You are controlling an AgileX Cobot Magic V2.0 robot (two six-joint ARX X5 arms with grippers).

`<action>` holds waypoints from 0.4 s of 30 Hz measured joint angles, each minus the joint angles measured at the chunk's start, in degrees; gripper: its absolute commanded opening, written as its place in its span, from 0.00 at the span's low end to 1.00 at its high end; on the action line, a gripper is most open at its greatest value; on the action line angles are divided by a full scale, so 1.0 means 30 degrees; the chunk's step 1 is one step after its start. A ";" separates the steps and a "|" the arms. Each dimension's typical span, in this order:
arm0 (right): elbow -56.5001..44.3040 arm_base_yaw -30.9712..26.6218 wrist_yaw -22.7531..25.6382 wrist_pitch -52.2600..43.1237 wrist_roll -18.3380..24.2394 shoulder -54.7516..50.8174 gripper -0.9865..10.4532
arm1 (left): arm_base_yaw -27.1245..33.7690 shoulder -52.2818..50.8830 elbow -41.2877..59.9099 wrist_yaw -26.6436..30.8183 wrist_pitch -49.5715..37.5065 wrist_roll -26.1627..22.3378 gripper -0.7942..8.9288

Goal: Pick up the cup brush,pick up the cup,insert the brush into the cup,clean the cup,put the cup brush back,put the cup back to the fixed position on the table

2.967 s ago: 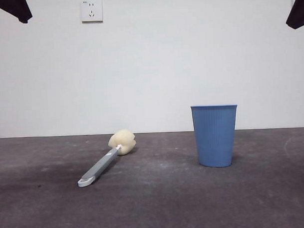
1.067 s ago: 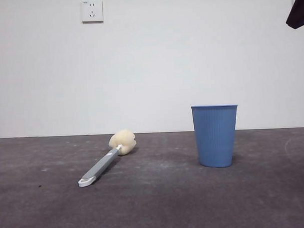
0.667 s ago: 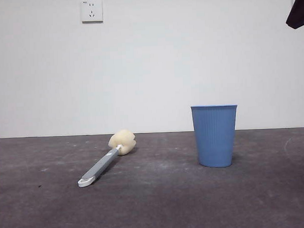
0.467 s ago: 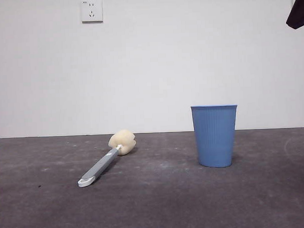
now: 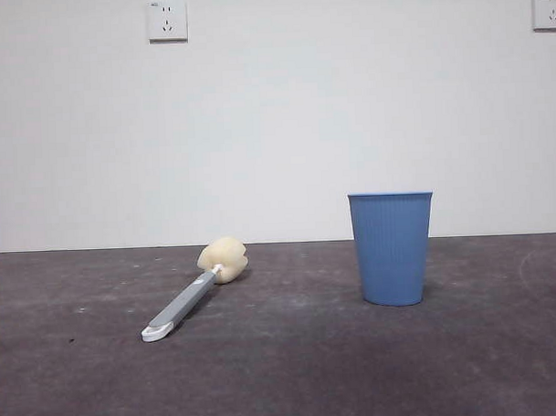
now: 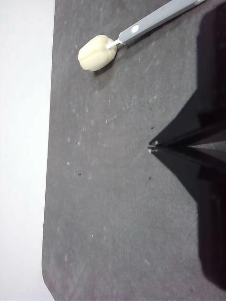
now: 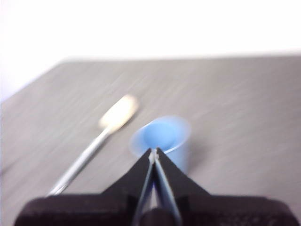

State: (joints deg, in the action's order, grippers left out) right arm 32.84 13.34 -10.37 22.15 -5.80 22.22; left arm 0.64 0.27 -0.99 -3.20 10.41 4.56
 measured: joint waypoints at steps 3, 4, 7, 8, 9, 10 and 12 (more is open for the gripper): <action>-0.3038 -0.2076 0.0029 -0.2193 0.0095 -0.2783 0.09 | 0.0000 0.0000 0.0000 0.0000 0.0000 0.0000 0.08; -0.3767 -0.2426 0.0146 -0.2470 0.0117 -0.3432 0.09 | 0.0000 0.0000 0.0000 0.0000 0.0000 0.0000 0.08; -0.5515 -0.2994 0.0984 -0.2783 0.0160 -0.4889 0.09 | 0.0000 0.0000 0.0000 0.0000 0.0000 0.0000 0.08; -0.5996 -0.3089 0.1151 -0.2856 0.0160 -0.5246 0.09 | 0.0000 0.0000 0.0000 0.0007 0.0000 0.0000 0.08; -0.6543 -0.3147 0.1260 -0.2878 0.0153 -0.5625 0.09 | 0.0000 0.0000 0.0000 0.0000 0.0000 0.0000 0.08; -0.7118 -0.3206 0.1443 -0.3031 0.0138 -0.5974 0.09 | 0.0000 0.0000 0.0000 0.0000 0.0000 0.0000 0.08; -0.8131 -0.3206 0.1537 -0.3264 0.0007 -0.6608 0.09 | 0.0000 0.0000 0.0000 0.0000 0.0000 0.0000 0.08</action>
State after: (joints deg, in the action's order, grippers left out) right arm 8.45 3.73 -5.76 12.36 -5.78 2.39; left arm 0.64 0.27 -0.99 -3.20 10.41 4.56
